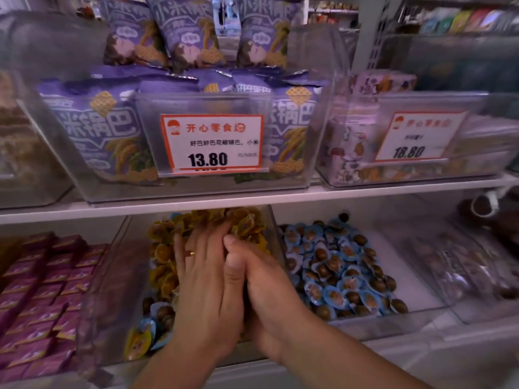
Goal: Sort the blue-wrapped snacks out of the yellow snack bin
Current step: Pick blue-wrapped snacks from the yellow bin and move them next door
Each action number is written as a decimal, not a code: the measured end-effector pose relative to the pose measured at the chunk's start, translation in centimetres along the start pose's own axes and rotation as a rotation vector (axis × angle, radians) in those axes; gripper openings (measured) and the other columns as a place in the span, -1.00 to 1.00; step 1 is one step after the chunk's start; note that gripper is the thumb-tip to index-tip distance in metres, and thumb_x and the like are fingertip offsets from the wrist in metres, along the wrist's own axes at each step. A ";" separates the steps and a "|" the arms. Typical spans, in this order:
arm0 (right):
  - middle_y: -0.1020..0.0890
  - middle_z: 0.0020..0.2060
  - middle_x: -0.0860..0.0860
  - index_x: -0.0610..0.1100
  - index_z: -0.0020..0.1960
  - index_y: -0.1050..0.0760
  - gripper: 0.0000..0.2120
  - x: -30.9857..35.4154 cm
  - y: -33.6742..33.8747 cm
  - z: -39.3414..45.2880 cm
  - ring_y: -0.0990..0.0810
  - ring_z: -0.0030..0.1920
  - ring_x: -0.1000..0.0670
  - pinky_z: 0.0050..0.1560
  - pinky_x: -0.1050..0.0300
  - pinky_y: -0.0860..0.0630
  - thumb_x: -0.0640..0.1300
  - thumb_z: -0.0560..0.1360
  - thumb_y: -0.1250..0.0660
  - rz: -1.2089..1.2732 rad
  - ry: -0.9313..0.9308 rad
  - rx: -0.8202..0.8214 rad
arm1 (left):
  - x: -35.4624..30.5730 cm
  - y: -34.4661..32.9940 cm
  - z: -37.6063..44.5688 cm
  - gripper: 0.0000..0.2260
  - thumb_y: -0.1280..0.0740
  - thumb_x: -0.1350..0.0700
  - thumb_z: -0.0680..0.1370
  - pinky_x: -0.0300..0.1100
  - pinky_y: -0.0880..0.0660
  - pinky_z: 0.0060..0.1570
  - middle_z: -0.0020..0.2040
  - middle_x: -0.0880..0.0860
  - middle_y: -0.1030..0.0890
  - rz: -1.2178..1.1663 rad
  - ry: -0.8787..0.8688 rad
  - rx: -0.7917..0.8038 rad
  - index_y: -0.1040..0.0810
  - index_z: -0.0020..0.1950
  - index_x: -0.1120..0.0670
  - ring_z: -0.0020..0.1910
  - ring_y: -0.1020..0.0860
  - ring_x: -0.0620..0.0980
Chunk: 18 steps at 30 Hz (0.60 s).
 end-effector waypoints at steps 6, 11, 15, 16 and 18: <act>-0.61 -0.32 -0.05 -0.07 -0.05 -0.67 -0.85 5.4 3.0 -1.2 -0.59 -0.31 0.08 -0.33 0.20 -0.53 -0.15 0.38 -0.51 -0.175 0.284 -0.075 | -1.5 -1.5 -0.6 -0.38 0.17 -0.28 0.64 0.15 -0.31 0.38 0.48 0.05 -0.28 0.098 -0.074 0.206 -0.14 0.58 0.04 0.45 -0.31 0.08; -0.69 -0.16 -0.16 -0.16 0.01 -0.62 -0.91 7.6 8.9 1.7 -0.72 -0.13 -0.10 -0.34 0.12 -0.57 -0.17 0.54 -0.38 -0.190 0.165 -0.276 | 0.5 -1.5 0.0 -0.49 0.06 -0.24 0.65 0.04 -0.41 0.30 0.41 -0.09 -0.39 0.041 -0.018 0.213 -0.43 0.43 -0.04 0.36 -0.41 -0.06; -0.60 0.13 -0.18 -0.21 0.26 -0.56 -0.66 10.0 14.9 4.9 -0.57 0.08 -0.11 -0.01 0.01 -0.55 -0.01 0.60 -0.29 -0.209 0.138 -0.455 | 3.0 -0.7 0.5 -0.55 -0.01 -0.18 0.63 0.12 -0.47 0.18 0.27 -0.09 -0.52 0.104 0.035 0.200 -0.61 0.21 -0.03 0.22 -0.51 -0.03; -0.59 0.18 -0.16 -0.18 0.26 -0.56 -0.62 10.3 16.1 5.5 -0.56 0.12 -0.10 0.04 0.01 -0.51 0.07 0.62 -0.24 -0.280 0.103 -0.474 | 3.4 -0.5 0.5 -0.56 -0.03 -0.17 0.62 0.12 -0.47 0.17 0.25 -0.08 -0.54 0.112 0.040 0.196 -0.62 0.19 -0.02 0.20 -0.53 -0.03; -0.61 0.18 -0.12 -0.14 0.15 -0.61 -0.57 10.8 17.8 6.0 -0.58 0.11 -0.08 -0.04 0.03 -0.49 0.16 0.64 -0.14 -0.404 0.041 -0.518 | 3.9 0.2 0.6 -0.59 -0.07 -0.16 0.60 0.11 -0.48 0.17 0.22 -0.09 -0.56 0.137 0.038 0.185 -0.62 0.18 -0.03 0.17 -0.54 -0.02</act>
Point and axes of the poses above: each hand's wrist, its own z-axis towards the middle knuckle, its own y-axis out of the back of the hand, x = y × z, the point moved 4 cm from there along z, towards the middle knuckle
